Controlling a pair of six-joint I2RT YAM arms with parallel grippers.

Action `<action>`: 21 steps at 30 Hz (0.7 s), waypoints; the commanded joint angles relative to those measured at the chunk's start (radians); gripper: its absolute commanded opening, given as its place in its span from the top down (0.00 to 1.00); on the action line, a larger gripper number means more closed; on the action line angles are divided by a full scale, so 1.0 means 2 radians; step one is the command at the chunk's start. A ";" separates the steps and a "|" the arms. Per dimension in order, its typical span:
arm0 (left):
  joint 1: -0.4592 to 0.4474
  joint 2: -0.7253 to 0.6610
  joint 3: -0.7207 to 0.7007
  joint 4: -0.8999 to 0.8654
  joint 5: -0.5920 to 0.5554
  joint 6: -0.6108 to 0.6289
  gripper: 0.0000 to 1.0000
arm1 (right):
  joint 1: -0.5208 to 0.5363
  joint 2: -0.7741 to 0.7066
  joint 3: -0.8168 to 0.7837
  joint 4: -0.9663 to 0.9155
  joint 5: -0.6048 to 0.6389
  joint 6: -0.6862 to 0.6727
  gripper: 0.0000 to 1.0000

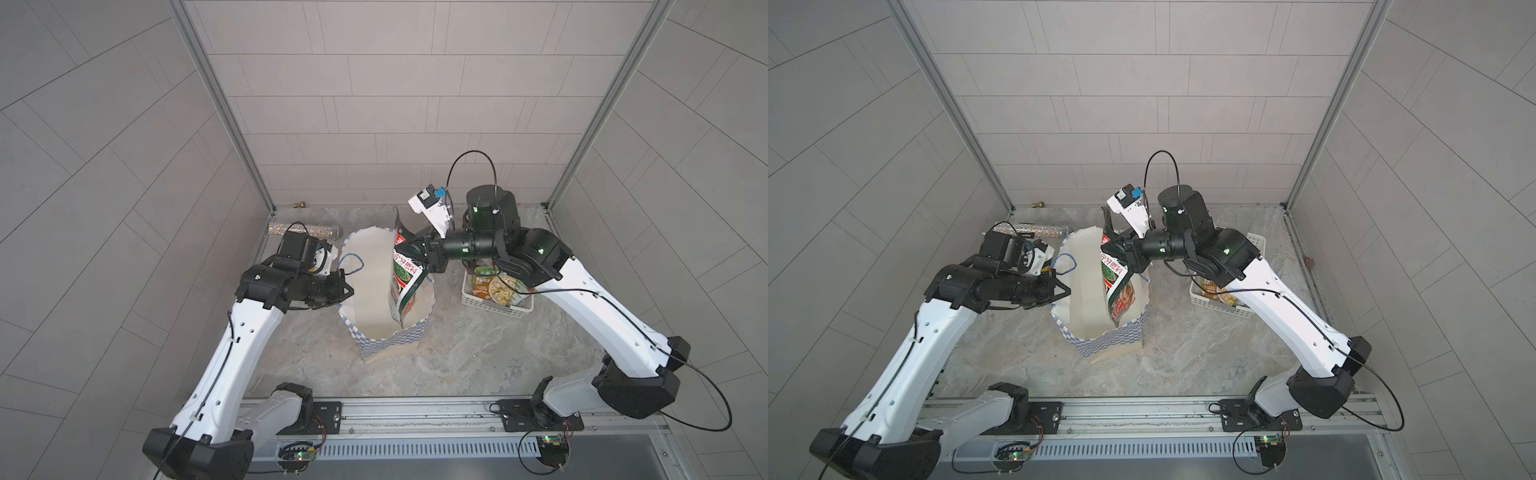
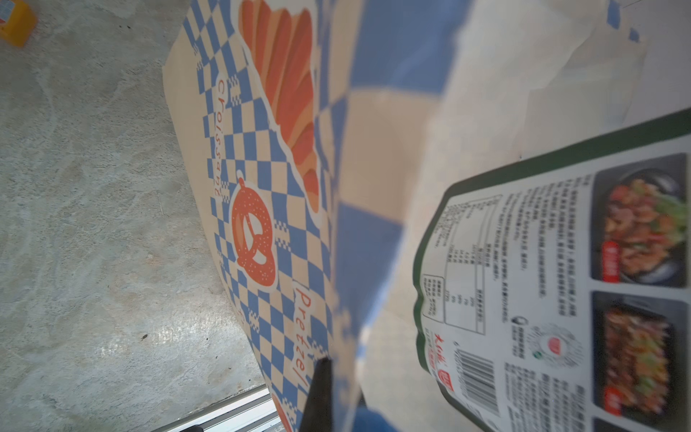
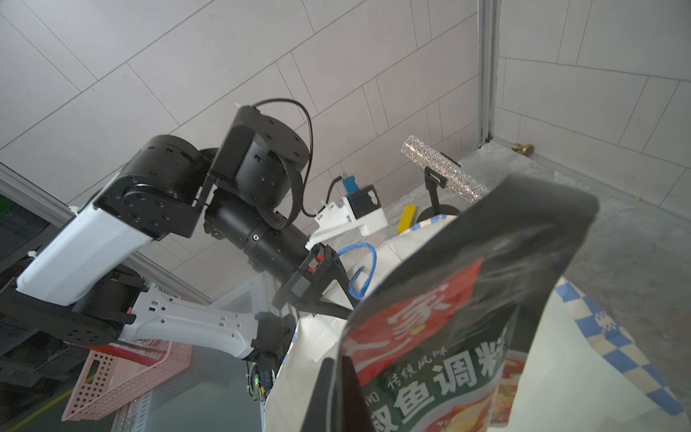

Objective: Place the condiment packets inside the bag
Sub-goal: Place the condiment packet in the paper bag.

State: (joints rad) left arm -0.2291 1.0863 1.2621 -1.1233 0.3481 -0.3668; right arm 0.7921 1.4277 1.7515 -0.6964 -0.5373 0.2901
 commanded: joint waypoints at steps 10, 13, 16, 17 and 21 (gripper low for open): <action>0.001 -0.005 0.022 -0.018 -0.016 -0.011 1.00 | 0.001 -0.044 -0.124 0.043 0.144 0.016 1.00; -0.001 0.001 0.038 -0.036 -0.033 -0.015 1.00 | -0.004 -0.054 -0.168 0.063 0.164 0.030 1.00; -0.012 0.008 0.049 -0.049 -0.047 -0.019 1.00 | -0.018 -0.058 -0.202 0.086 0.167 0.050 1.00; -0.019 0.009 0.049 -0.051 -0.053 -0.023 1.00 | -0.023 -0.058 -0.215 0.094 0.166 0.057 1.00; -0.041 0.016 0.040 -0.039 -0.059 -0.032 1.00 | -0.040 -0.059 -0.248 0.124 0.149 0.083 1.00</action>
State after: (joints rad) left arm -0.2920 1.1076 1.3312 -1.1927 0.2554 -0.4183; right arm 0.7296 1.3499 1.2736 -0.5541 -0.2462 0.4000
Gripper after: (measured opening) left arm 0.067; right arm 0.043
